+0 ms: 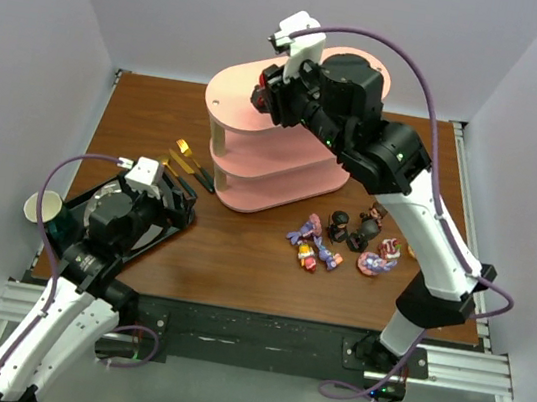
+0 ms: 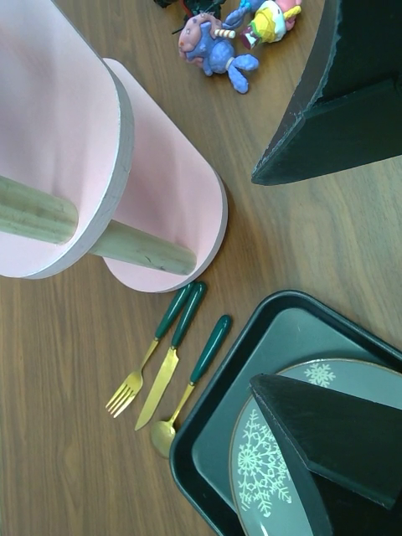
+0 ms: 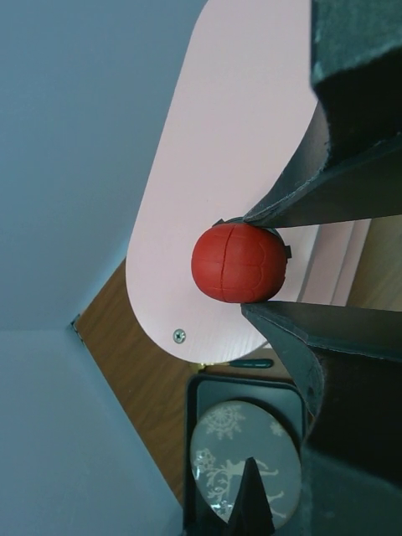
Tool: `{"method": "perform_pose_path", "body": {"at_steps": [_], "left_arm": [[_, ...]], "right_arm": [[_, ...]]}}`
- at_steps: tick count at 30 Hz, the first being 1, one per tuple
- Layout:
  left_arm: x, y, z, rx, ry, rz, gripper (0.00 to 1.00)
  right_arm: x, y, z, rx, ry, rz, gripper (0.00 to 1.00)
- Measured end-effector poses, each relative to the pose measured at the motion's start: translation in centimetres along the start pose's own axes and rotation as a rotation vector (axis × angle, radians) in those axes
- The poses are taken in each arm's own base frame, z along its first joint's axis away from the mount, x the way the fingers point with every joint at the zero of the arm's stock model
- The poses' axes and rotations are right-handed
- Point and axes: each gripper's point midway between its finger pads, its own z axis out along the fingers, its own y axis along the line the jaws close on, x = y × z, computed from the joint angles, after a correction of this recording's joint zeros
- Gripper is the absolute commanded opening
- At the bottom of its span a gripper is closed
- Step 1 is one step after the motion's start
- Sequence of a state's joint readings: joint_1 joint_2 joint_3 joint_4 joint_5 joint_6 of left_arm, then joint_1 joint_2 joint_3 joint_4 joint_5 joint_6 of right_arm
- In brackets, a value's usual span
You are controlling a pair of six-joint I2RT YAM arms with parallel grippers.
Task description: Place and organize the plastic toys onto the shelf
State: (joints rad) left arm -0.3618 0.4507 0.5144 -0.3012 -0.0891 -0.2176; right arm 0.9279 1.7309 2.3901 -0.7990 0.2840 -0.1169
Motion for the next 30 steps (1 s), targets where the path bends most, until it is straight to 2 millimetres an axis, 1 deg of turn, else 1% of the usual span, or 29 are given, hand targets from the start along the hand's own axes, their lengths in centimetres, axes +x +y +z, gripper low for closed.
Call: {"method": "perform_pose_path", "body": {"at_steps": [6,13,18,23,28,30], "left_arm": [[0.0,-0.1,0.0,0.004,0.001,0.000,1.00],[0.0,-0.1,0.0,0.007,0.002,0.000,1.00],[0.0,-0.1,0.0,0.007,0.002,0.000,1.00],[0.0,-0.1,0.0,0.008,0.002,0.000,1.00],[0.0,-0.1,0.0,0.008,0.002,0.000,1.00],[0.0,-0.1,0.0,0.008,0.002,0.000,1.00]], "right_arm": [[1.1,1.0,2.2,-0.034,0.027,-0.006,0.09],[2.6,1.4,4.2,-0.049,0.064,-0.008,0.10],[2.9,1.1,4.8,-0.045,0.070,0.004,0.13],[2.7,0.6,4.8,-0.041,0.064,0.021,0.19],[2.9,0.5,5.0,-0.044,0.069,0.033,0.22],[3.0,0.5,5.2,-0.045,0.069,0.038,0.25]]}}
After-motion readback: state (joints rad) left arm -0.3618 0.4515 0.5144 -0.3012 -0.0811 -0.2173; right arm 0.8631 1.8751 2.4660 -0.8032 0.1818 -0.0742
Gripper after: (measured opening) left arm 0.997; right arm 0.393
